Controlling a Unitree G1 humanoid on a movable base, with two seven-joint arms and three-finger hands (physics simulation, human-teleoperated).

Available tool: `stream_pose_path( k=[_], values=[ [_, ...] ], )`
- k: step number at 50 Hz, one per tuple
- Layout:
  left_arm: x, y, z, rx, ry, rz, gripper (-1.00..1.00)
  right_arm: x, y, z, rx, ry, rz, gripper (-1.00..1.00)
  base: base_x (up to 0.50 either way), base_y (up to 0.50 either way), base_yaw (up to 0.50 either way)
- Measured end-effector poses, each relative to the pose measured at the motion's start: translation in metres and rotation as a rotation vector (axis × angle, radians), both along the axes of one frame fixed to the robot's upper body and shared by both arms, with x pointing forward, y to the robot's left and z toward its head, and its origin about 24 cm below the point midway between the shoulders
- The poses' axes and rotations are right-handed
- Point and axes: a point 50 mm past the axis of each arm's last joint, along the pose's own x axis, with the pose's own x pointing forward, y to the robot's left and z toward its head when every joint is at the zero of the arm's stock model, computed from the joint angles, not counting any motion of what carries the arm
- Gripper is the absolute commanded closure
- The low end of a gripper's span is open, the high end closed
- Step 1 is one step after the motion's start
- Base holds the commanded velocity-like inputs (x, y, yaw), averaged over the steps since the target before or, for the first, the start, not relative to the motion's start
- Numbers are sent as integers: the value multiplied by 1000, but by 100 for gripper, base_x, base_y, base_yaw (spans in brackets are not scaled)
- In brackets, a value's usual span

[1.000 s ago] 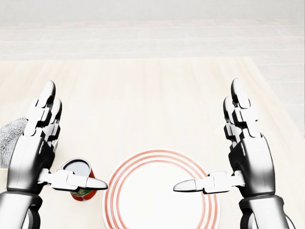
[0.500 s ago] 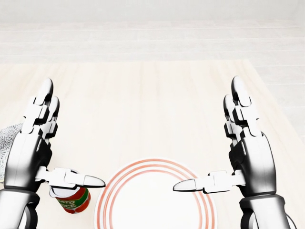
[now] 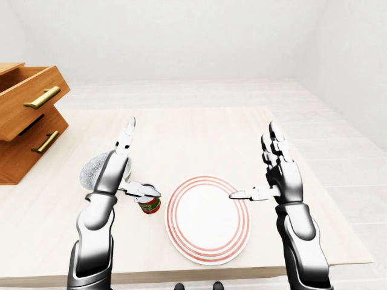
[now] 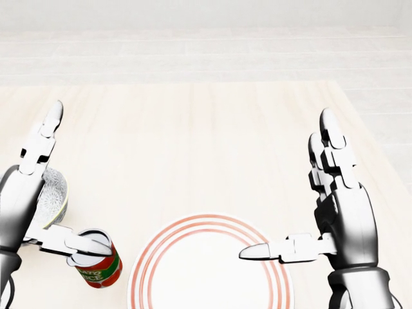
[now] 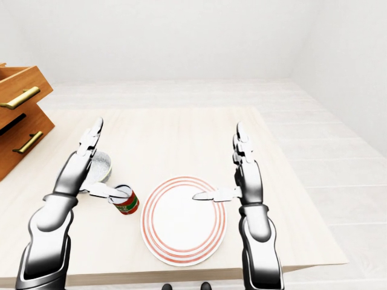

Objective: Put the bowl on the plate.

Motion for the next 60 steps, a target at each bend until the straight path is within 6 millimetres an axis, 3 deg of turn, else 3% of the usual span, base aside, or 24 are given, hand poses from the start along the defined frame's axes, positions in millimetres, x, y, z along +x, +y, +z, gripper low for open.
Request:
stream_pose_path(
  k=[34,60],
  values=[
    [-7,59,-6,450,123,253,-100,-4,-3,-7,11,30,-11,-100,0,0,0],
    [6,63,-20,640,119,312,-100,0,-2,-8,17,35,-1,-100,0,0,0]
  ],
)
